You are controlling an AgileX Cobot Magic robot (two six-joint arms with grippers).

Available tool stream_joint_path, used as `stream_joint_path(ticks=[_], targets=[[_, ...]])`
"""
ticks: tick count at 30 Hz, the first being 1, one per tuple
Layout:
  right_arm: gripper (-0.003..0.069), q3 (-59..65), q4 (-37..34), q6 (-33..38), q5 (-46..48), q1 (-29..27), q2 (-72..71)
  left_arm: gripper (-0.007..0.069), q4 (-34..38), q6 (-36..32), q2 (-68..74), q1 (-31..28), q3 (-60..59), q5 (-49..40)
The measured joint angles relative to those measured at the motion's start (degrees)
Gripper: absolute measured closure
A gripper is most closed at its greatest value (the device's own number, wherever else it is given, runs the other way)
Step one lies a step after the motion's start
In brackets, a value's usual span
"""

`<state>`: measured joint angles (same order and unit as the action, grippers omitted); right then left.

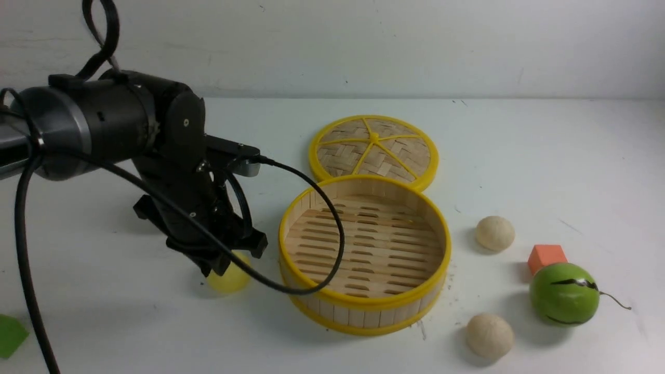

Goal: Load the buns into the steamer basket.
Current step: Use the left arm to grab a steamed stuffed bun

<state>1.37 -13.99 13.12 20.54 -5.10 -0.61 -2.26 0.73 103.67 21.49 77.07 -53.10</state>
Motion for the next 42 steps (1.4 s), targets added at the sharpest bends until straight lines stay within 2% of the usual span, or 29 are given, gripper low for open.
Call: stream_joint_path(ticks=[3,6,15,42], targets=[[0.0419,0.0,0.0,0.0,0.0,0.0,0.0,0.0374,-1.9,0.1,1.4,0.0,0.1,2.3],[0.0419,0.0,0.0,0.0,0.0,0.0,0.0,0.0344,-2.3,0.2,2.1,0.0,0.1,4.1],[0.0419,0.0,0.0,0.0,0.0,0.0,0.0,0.0386,-2.4,0.2,3.3,0.0,0.1,7.5],[0.0419,0.0,0.0,0.0,0.0,0.0,0.0,0.0386,-4.2,0.2,6.2,0.0,0.2,10.9]])
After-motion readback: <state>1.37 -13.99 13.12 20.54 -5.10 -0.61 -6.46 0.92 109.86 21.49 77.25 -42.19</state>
